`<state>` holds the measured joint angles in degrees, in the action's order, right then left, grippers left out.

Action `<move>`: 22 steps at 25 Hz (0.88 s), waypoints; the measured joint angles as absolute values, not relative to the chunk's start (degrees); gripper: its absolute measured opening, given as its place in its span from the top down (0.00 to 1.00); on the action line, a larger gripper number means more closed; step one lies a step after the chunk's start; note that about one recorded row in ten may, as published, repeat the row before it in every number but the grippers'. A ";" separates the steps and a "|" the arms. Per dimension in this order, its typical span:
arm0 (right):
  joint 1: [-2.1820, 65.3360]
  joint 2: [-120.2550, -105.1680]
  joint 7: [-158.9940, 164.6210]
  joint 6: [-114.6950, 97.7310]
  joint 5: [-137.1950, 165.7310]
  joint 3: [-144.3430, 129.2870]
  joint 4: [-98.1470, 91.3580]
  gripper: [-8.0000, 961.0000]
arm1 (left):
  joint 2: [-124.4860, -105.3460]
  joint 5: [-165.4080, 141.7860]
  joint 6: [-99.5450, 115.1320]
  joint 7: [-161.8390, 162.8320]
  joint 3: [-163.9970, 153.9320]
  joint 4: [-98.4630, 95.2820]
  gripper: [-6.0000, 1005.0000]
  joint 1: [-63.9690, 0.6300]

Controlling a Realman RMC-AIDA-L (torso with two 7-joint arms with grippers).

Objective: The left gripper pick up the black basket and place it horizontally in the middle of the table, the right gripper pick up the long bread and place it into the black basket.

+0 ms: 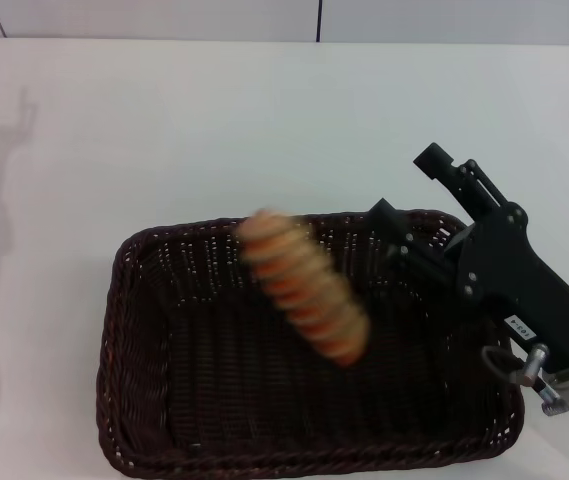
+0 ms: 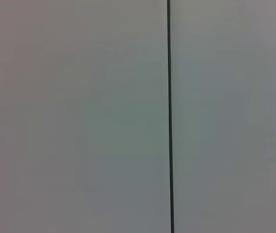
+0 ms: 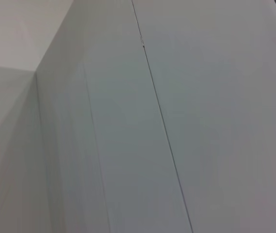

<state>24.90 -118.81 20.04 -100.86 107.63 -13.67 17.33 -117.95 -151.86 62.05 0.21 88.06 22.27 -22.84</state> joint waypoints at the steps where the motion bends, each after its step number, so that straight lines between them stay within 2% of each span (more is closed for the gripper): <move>1: 24.80 -118.79 20.12 -101.13 107.51 -13.51 17.33 0.28 | -117.95 -151.86 62.05 0.29 88.06 22.26 0.21 -22.76; 4: 22.50 -118.81 18.85 -103.33 106.95 -10.17 16.75 0.18 | -117.95 -151.90 62.11 0.38 88.07 22.24 0.21 -22.29; 9: 14.16 -118.87 14.27 -107.88 101.88 4.00 14.32 0.12 | -117.95 -151.91 62.53 0.45 88.06 22.32 0.21 -20.11; 15: 6.04 -119.09 14.41 -108.11 82.79 17.93 10.60 0.12 | -117.95 -151.88 63.98 0.44 88.28 21.44 0.22 -16.20; 22: 3.69 -119.20 14.55 -103.80 67.81 19.54 9.38 0.12 | -118.32 -151.34 66.70 0.70 88.60 17.72 0.22 -13.73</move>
<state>3.69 -119.20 14.55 -103.80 67.81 19.54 9.38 -118.32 -151.34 66.70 0.70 88.60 17.72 -13.73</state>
